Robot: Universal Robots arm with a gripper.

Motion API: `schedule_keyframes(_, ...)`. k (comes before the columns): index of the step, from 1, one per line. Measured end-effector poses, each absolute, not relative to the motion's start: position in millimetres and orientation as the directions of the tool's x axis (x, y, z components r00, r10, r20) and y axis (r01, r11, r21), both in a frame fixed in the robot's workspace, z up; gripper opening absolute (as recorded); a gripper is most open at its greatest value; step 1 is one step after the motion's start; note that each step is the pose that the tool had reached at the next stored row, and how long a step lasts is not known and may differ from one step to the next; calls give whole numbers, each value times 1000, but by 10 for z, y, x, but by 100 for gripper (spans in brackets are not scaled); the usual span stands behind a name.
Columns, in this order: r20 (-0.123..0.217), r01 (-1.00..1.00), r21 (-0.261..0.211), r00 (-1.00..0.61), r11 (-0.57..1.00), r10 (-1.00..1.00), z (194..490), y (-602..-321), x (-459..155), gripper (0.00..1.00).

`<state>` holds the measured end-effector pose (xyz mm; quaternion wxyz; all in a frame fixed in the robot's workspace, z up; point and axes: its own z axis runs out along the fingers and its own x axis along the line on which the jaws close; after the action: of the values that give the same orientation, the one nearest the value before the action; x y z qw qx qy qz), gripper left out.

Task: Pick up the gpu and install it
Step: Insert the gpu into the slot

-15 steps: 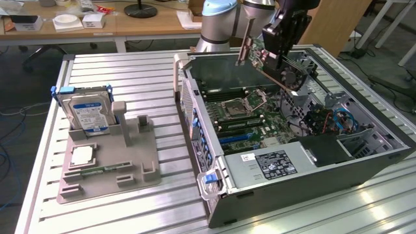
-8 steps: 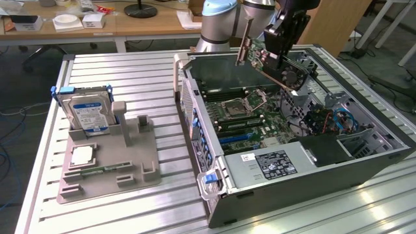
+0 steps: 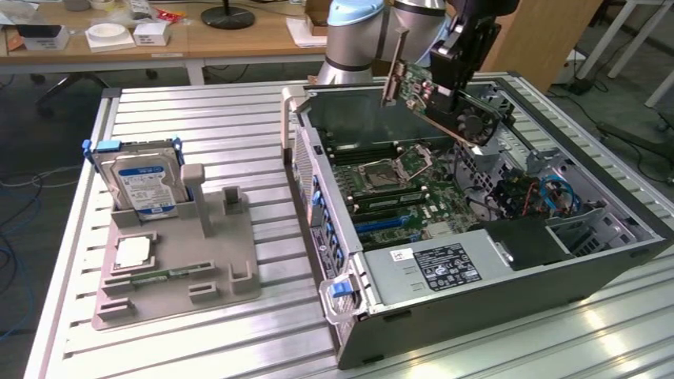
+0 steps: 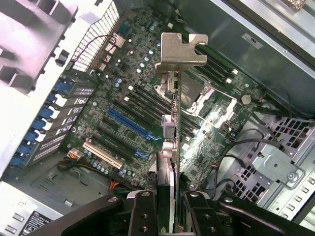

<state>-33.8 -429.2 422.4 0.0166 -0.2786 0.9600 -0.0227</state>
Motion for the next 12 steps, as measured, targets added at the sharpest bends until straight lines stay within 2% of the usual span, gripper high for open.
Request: schedule_keyframes(12,-19,-599,-53,-799,799,-601,4224,-4299,-338,26)
